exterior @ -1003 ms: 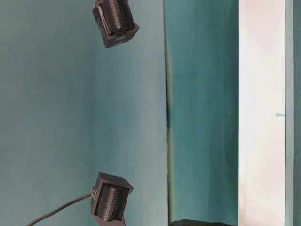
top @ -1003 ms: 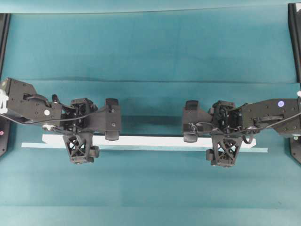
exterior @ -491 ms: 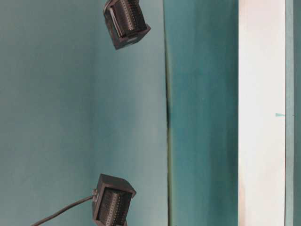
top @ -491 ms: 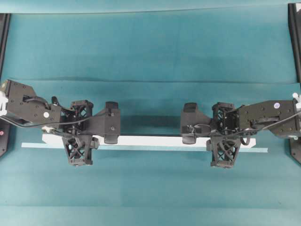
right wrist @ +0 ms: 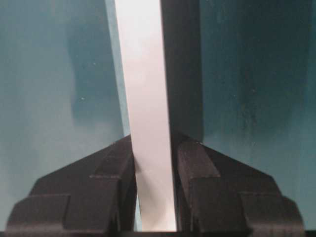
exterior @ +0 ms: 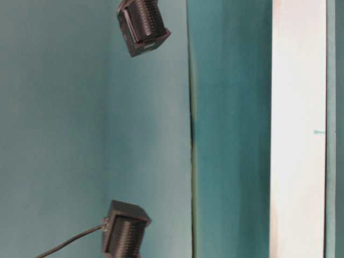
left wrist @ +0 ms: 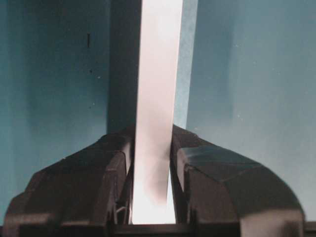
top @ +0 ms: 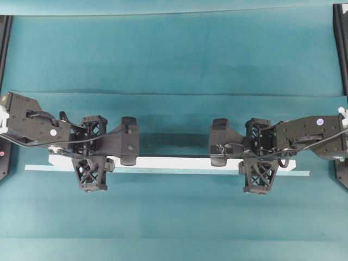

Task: Lift a wooden board with both hands.
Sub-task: 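Lift the white board upward with both grippers together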

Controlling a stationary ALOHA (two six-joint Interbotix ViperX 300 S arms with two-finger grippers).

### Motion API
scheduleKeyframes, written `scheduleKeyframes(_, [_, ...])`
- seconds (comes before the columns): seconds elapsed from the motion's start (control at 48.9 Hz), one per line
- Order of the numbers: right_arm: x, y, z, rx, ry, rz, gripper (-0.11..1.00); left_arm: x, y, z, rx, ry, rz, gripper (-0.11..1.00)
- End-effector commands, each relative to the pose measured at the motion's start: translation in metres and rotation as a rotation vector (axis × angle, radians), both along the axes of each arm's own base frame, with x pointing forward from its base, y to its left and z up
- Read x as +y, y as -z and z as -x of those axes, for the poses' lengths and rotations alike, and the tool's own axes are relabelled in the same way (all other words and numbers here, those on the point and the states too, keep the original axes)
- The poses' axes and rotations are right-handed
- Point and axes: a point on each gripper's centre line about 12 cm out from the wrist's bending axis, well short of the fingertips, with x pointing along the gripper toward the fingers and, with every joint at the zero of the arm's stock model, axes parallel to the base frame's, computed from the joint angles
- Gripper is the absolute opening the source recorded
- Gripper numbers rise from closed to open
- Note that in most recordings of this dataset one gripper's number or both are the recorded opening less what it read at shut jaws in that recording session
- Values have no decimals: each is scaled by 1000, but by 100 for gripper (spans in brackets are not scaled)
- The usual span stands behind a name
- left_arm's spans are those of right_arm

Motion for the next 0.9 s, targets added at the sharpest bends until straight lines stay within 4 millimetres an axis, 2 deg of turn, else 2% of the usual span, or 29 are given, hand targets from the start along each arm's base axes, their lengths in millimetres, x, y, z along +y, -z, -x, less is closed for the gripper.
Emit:
scheduleKeyframes(0.0, [0, -13, -6, -34, 8, -7, 21, 1, -19, -3, -52, -1, -1, 17])
scheduleKeyframes(0.287, [-6, -42, -5, -13, 18, -14, 21, 1, -46, 3, -45, -5, -2, 17])
scheduleKeyframes(0.655, [-8, -97, -11, -36, 16, -23, 21, 2, -91, -6, -17, -6, -7, 17])
scheduleKeyframes(0.88, [-8, -120, -11, -9, 22, -31, 21, 3, -131, -13, -71, -11, -7, 17])
